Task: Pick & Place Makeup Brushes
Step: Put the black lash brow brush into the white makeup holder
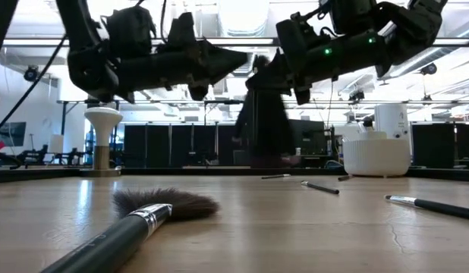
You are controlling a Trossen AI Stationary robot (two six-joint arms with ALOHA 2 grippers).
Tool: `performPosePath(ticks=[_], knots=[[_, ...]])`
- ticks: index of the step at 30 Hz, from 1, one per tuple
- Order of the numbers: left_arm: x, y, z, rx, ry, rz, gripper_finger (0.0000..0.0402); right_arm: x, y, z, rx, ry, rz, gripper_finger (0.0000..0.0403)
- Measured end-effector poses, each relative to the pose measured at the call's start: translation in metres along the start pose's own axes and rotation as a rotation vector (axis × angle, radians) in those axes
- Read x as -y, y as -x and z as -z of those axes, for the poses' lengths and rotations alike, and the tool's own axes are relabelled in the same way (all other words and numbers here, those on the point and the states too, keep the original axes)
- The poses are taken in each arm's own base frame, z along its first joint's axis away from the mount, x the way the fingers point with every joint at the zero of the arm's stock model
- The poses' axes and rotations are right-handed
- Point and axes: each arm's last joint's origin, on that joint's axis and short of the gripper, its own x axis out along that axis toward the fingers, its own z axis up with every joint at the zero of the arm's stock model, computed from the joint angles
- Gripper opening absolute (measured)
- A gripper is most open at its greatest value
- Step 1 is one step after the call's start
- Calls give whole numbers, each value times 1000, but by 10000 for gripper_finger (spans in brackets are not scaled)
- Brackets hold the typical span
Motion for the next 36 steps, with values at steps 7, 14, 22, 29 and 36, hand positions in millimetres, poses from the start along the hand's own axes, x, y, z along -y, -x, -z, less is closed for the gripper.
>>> performPosePath(ticks=[7,14,22,29,36], knots=[[2,38,-8,-20,-24,-16,50,9,16,-17,-24,39,99,15],[2,62,-2,-59,-23,-67,40,43,46,-46,-52,42,311,14],[2,62,2,-77,-33,-71,32,107,85,-66,-127,46,654,14],[1,63,5,-90,-31,-73,32,160,102,-71,-150,32,878,14],[1,63,5,-94,-30,-73,32,194,107,-63,-206,-27,947,13]])
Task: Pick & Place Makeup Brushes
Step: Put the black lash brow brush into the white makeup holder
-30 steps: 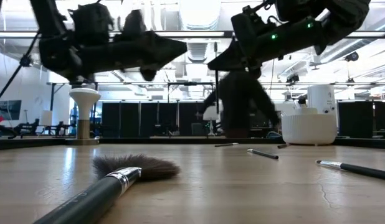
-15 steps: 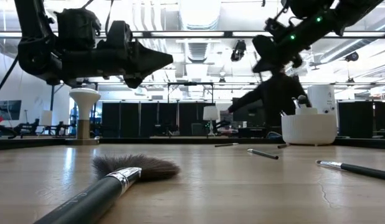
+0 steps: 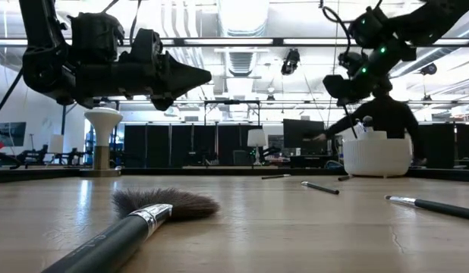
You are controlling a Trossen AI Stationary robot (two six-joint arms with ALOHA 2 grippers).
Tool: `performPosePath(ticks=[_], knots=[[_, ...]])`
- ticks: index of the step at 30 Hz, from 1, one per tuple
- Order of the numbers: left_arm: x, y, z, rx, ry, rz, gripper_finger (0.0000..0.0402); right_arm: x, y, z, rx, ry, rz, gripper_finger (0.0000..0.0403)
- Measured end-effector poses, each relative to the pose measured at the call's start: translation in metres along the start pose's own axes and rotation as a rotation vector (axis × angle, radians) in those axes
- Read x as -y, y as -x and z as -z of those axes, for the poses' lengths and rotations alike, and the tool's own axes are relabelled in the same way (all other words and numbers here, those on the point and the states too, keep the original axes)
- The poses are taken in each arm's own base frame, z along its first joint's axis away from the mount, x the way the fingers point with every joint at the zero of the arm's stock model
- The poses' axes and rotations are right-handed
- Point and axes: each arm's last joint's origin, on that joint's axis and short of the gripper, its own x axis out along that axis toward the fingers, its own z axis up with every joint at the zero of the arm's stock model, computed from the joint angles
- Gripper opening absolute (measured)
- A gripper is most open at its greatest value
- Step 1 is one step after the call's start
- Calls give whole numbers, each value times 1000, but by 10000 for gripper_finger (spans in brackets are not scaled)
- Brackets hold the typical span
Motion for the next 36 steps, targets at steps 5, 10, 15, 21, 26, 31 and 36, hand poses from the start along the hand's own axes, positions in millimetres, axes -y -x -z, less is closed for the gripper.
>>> performPosePath(ticks=[5,10,15,21,26,31,36], knots=[[0,0,0,-2,2,0,32,3,-15,8,-57,-3,31,13],[0,0,1,-12,6,-2,32,0,-23,15,-100,-2,38,16],[0,0,1,-13,14,-2,32,-1,-28,19,-131,-28,43,32],[0,0,2,-15,15,-2,32,4,-29,25,-185,-63,50,31],[0,0,1,-14,15,-11,32,6,-29,29,-232,-102,62,31],[-1,0,2,-15,20,-15,32,5,-28,30,-245,-174,38,32],[-1,0,3,-23,22,-17,32,5,-28,30,-246,-189,38,32]])
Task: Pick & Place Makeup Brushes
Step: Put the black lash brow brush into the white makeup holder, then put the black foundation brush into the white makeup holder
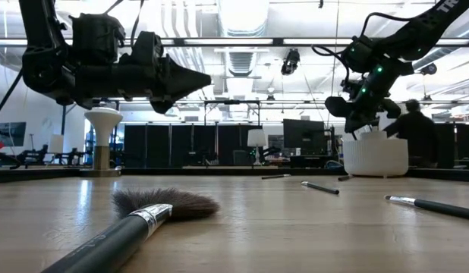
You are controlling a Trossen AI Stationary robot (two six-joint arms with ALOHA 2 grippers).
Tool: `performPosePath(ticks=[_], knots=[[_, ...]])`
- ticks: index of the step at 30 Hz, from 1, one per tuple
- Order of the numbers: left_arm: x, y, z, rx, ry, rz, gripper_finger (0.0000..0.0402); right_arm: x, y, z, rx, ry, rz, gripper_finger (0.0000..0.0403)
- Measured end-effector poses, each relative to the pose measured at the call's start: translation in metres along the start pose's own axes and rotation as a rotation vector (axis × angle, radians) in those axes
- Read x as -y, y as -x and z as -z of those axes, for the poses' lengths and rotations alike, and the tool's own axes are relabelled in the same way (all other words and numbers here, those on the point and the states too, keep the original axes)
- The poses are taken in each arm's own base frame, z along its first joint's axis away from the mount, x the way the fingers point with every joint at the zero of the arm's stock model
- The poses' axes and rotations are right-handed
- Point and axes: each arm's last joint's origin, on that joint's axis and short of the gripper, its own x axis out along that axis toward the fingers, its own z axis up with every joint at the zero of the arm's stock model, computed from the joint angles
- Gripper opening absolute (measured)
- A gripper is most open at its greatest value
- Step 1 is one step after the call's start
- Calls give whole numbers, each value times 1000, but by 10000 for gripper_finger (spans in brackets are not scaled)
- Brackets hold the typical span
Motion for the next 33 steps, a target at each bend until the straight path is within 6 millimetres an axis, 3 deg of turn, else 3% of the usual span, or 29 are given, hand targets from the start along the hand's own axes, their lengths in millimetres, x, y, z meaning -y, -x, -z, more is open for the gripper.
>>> performPosePath(ticks=[18,29,33], knots=[[0,0,1,-6,0,-4,32,3,0,1,-28,-46,12,36],[0,0,1,-13,0,-4,32,0,13,-26,-74,-32,37,111],[0,0,1,-13,0,-5,32,0,17,-31,-94,-23,44,118]])
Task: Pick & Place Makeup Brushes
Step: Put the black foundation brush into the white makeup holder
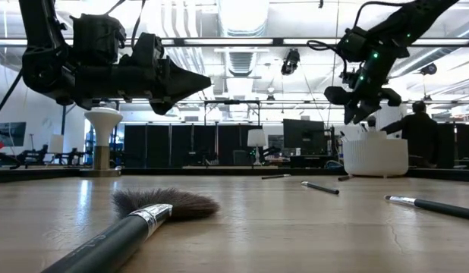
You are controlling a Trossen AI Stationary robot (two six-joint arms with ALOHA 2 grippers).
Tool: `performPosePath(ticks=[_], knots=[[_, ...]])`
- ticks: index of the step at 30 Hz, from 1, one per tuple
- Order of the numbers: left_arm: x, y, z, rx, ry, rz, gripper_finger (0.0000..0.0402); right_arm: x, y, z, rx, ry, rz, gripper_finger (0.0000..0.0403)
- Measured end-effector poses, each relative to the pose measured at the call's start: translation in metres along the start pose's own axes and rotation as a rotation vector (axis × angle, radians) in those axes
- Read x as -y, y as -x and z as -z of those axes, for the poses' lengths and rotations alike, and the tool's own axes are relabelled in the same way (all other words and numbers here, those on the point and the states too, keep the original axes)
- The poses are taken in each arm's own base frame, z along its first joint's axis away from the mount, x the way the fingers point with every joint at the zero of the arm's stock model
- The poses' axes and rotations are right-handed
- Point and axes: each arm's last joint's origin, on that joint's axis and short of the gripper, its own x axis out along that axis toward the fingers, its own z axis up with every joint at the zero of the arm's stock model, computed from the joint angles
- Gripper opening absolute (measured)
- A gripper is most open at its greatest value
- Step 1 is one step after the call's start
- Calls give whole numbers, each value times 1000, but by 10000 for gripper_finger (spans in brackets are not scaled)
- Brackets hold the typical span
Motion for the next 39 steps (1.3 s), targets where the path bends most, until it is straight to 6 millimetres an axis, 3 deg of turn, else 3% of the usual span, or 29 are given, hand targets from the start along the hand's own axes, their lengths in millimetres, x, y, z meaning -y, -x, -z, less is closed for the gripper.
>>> performPosePath(ticks=[5,11,18,24,32,39], knots=[[-1,3,3,-19,-5,-11,32,-8,12,1,-8,45,-31,79],[-4,11,5,-15,-24,-76,32,-30,46,12,84,120,-91,14],[-7,16,5,-14,-25,-89,32,-60,89,40,179,154,-211,9],[-7,16,5,-14,-25,-89,32,-84,114,69,207,158,-286,8],[-7,16,5,-13,-25,-89,32,-102,128,107,162,86,-323,8],[-7,16,5,-15,-25,-89,32,-105,130,135,66,13,-287,8]])
